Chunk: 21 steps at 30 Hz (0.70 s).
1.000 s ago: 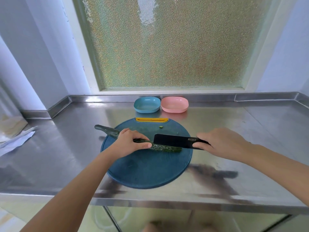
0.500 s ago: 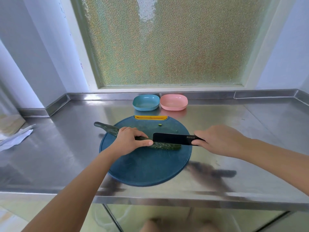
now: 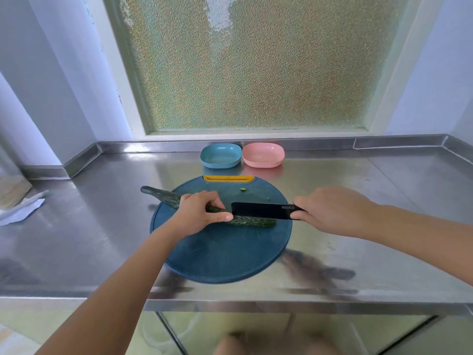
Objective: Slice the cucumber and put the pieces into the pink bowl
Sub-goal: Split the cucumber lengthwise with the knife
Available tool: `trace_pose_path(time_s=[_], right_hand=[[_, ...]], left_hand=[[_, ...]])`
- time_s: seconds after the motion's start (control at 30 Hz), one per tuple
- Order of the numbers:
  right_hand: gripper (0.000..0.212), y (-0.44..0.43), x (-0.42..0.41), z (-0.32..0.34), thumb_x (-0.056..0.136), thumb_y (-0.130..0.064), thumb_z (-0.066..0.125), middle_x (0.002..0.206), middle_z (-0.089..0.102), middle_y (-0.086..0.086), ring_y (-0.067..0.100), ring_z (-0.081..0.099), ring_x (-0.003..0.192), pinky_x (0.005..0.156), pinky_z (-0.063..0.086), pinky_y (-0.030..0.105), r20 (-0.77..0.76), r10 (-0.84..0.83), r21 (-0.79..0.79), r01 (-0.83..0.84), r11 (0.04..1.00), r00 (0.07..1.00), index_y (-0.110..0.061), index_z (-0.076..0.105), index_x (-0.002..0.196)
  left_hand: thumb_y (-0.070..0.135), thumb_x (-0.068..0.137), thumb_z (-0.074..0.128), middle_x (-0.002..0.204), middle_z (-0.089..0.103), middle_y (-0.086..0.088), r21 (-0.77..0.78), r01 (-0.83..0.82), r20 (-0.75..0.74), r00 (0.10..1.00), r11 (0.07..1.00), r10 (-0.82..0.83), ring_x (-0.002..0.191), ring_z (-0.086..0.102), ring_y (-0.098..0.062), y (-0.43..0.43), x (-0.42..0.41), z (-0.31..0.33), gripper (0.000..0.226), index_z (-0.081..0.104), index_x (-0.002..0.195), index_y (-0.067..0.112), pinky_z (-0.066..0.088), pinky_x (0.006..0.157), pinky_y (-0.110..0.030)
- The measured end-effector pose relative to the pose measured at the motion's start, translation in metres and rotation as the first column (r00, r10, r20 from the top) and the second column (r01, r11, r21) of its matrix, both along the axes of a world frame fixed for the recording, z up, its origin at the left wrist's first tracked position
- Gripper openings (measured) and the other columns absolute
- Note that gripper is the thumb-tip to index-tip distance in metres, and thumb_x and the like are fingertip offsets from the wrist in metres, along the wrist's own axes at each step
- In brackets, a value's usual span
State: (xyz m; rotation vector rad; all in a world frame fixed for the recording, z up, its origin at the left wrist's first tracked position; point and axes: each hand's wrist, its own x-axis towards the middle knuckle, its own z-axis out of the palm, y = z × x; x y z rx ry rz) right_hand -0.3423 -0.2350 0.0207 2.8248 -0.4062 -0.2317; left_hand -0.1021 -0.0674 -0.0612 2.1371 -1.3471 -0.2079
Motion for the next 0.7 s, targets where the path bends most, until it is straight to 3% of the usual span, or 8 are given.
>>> trace_pose_path(time_s=[0.2, 0.7], right_hand=[[0.03, 0.001, 0.006, 0.008, 0.102, -0.046, 0.028, 0.064, 0.034, -0.006, 0.015, 0.036, 0.055, 0.046, 0.02, 0.025, -0.032, 0.03, -0.03, -0.031, 0.999, 0.999, -0.021, 0.04, 0.09], [0.034, -0.008, 0.01, -0.001, 0.101, -0.048, 0.028, 0.063, 0.036, -0.005, 0.009, 0.033, 0.052, 0.046, 0.021, 0.026, -0.046, 0.018, -0.003, -0.018, 1.0, 0.999, -0.019, 0.039, 0.087]], left_hand=[[0.076, 0.06, 0.062, 0.085, 0.066, 0.009, 0.019, -0.007, -0.028, 1.0, 1.0, 0.007, 0.091, 0.056, -0.007, -0.001, 0.002, -0.001, 0.052, 0.062, 0.077, 0.027, 0.031, 0.103, -0.041], [0.061, 0.066, 0.069, 0.091, 0.067, 0.004, 0.148, -0.012, -0.092, 0.995, 0.989, 0.026, 0.092, 0.055, -0.007, -0.006, 0.002, 0.012, 0.043, 0.065, 0.084, 0.022, 0.03, 0.104, -0.036]])
